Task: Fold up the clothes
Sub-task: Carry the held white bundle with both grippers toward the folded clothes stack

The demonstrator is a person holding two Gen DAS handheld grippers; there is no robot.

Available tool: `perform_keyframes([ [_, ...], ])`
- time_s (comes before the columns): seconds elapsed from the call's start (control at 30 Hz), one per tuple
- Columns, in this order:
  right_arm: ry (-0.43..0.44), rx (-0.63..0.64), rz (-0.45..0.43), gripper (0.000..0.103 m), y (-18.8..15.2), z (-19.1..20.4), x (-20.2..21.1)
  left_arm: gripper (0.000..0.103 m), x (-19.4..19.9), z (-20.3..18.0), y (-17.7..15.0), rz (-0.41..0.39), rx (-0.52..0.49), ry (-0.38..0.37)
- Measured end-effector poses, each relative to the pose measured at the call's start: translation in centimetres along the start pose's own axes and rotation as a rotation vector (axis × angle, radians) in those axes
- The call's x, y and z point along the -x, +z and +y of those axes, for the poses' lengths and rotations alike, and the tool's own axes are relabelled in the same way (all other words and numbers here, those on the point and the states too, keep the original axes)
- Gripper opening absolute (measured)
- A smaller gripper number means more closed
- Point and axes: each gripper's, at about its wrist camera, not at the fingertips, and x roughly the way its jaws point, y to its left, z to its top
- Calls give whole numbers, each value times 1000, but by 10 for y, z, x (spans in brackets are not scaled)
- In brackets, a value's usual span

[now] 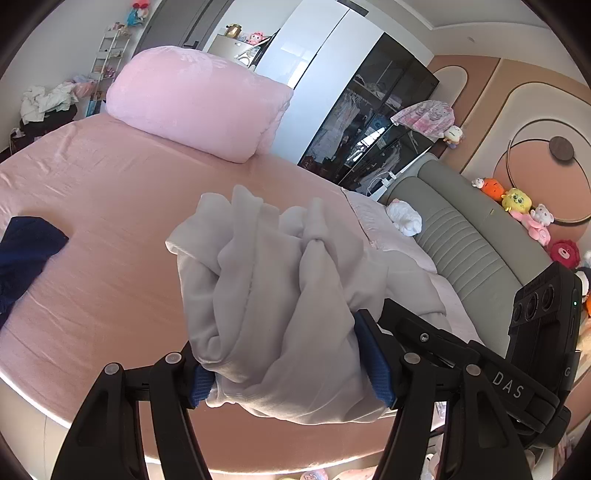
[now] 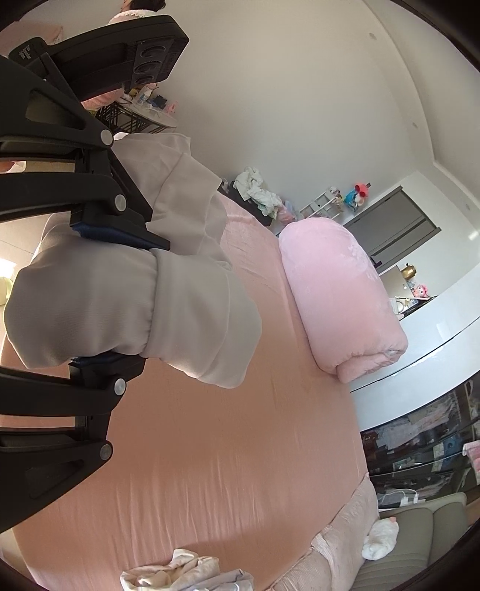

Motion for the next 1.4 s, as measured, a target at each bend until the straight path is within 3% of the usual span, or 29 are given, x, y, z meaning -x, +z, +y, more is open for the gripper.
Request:
perform_keyframes([
  [0.77, -161, -91, -69, 46, 40, -132, 72, 65, -100, -138, -7, 175, -130, -149],
  [1.17, -288, -126, -110, 46, 67, -203, 113, 65, -158, -207, -10, 265, -159, -259],
  [1.4, -324, -130, -113, 46, 86, -246, 127, 65, -193, -242, -11, 292, -197, -279],
])
